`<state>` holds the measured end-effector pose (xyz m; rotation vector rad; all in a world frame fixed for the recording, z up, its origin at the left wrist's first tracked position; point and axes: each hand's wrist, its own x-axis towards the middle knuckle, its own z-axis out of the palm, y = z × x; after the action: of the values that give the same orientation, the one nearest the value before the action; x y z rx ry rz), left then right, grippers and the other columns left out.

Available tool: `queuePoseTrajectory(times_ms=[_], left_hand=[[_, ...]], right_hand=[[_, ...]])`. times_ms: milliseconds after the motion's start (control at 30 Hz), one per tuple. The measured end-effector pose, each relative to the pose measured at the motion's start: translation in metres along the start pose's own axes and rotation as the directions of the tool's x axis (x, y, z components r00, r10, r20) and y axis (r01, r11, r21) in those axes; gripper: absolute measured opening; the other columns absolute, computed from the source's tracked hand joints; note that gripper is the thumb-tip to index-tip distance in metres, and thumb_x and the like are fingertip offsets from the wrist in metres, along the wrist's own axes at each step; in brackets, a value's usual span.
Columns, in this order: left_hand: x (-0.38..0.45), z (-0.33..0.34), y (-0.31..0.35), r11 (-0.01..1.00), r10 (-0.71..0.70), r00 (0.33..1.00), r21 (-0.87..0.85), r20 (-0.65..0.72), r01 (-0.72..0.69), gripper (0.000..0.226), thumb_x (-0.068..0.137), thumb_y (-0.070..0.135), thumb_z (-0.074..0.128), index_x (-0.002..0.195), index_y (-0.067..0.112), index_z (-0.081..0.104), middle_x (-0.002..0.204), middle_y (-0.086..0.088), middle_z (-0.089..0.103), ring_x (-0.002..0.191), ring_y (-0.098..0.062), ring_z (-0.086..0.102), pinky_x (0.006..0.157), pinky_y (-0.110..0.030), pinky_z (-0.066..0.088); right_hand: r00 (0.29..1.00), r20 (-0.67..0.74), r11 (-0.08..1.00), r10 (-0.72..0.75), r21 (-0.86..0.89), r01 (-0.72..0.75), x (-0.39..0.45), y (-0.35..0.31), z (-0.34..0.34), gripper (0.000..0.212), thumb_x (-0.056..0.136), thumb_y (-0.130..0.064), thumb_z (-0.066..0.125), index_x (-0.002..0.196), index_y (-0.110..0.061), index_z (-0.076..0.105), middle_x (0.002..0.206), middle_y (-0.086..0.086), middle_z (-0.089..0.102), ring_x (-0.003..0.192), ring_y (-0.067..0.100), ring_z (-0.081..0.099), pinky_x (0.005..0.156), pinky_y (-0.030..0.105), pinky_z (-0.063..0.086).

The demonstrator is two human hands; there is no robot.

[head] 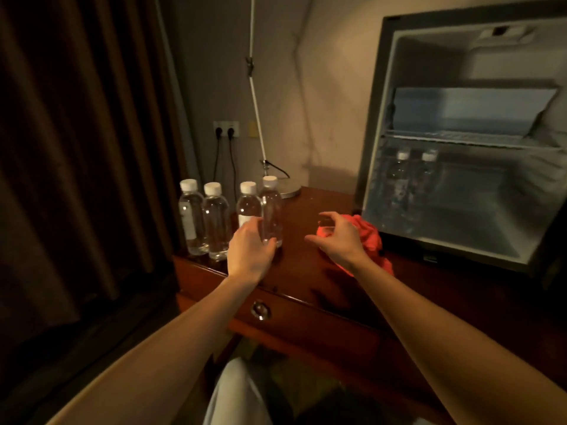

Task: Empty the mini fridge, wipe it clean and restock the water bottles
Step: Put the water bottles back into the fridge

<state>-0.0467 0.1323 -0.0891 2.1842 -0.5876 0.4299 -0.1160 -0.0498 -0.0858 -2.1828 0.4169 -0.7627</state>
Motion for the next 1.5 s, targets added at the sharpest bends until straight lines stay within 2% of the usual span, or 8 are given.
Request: queuePoseTrajectory(times_ms=[133,300,433,600,833,1133,1300,1500], left_hand=[[0.008,-0.015,-0.026,0.998,-0.068,0.997,0.01,-0.039,0.069,0.038,0.083,0.032,0.073,0.114,0.018,0.056,0.111,-0.002,0.062,0.102,-0.022,0.06,0.085,-0.042,0.053],[0.025,-0.005,-0.035,0.993,-0.104,0.994,-0.066,-0.029,0.102,0.045,0.08,0.035,0.076,0.113,0.023,0.049,0.107,0.003,0.064,0.097,-0.018,0.064,0.081,-0.045,0.056],[0.038,0.01,-0.037,0.982,-0.145,0.989,-0.127,-0.01,0.143,0.064,0.075,0.041,0.08,0.124,0.025,0.042,0.111,0.002,0.067,0.102,-0.02,0.066,0.086,-0.046,0.056],[0.049,0.024,-0.043,0.973,-0.159,0.987,-0.174,-0.027,0.152,0.071,0.074,0.039,0.082,0.129,0.024,0.039,0.117,-0.001,0.065,0.11,-0.022,0.063,0.091,-0.047,0.054],[0.054,0.029,-0.043,0.972,-0.147,0.988,-0.193,-0.051,0.134,0.073,0.069,0.034,0.085,0.129,0.023,0.044,0.113,0.001,0.066,0.108,-0.02,0.064,0.092,-0.047,0.053],[0.036,0.033,0.008,0.96,-0.041,0.998,-0.278,-0.045,0.027,0.072,0.066,0.036,0.087,0.126,0.025,0.049,0.106,0.006,0.068,0.101,-0.017,0.066,0.089,-0.045,0.054],[0.022,0.048,0.08,0.941,0.051,0.999,-0.334,-0.008,-0.051,0.061,0.064,0.04,0.085,0.117,0.031,0.056,0.096,0.005,0.072,0.094,-0.02,0.068,0.082,-0.039,0.054],[-0.001,0.101,0.156,0.884,0.145,0.985,-0.46,0.098,-0.084,0.069,0.06,0.027,0.092,0.12,0.023,0.057,0.101,0.004,0.072,0.092,-0.012,0.068,0.083,-0.04,0.058]], right_hand=[[0.998,0.061,1.0,0.006,0.03,-0.008,0.011,-0.014,0.033,0.07,0.07,-0.023,0.085,0.131,-0.011,0.053,0.121,0.007,0.063,0.107,0.018,0.061,0.084,0.023,0.047],[0.997,0.083,0.999,0.01,0.044,-0.013,0.036,-0.021,0.062,0.084,0.067,-0.027,0.087,0.14,-0.013,0.047,0.131,0.007,0.06,0.119,0.02,0.057,0.099,0.03,0.047],[0.994,0.109,0.997,-0.03,0.076,0.022,0.054,-0.023,0.076,0.074,0.066,-0.025,0.087,0.132,-0.018,0.054,0.112,-0.008,0.063,0.111,0.008,0.058,0.09,0.017,0.04],[0.988,0.152,0.989,0.009,0.146,-0.032,0.072,-0.014,0.098,0.056,0.061,-0.032,0.085,0.111,-0.026,0.06,0.101,-0.01,0.07,0.095,0.006,0.066,0.089,0.035,0.054],[0.997,0.081,0.99,0.021,0.136,-0.032,0.075,-0.008,0.089,0.053,0.06,-0.029,0.091,0.099,-0.02,0.056,0.089,-0.01,0.068,0.078,-0.005,0.06,0.058,0.004,0.04],[0.994,-0.11,0.989,-0.008,0.143,0.024,0.043,-0.004,0.004,0.059,0.059,-0.038,0.091,0.105,-0.026,0.057,0.091,-0.015,0.067,0.082,-0.006,0.062,0.067,0.016,0.05],[0.962,-0.273,0.995,0.004,0.093,0.022,0.014,0.017,-0.075,0.064,0.056,-0.035,0.092,0.107,-0.018,0.058,0.099,-0.003,0.07,0.089,0.011,0.068,0.079,0.038,0.057],[0.892,-0.43,0.99,0.139,0.048,-0.132,-0.012,0.051,-0.168,0.073,0.066,-0.03,0.088,0.127,-0.016,0.049,0.115,-0.003,0.057,0.101,0.008,0.048,0.082,0.023,0.039]])
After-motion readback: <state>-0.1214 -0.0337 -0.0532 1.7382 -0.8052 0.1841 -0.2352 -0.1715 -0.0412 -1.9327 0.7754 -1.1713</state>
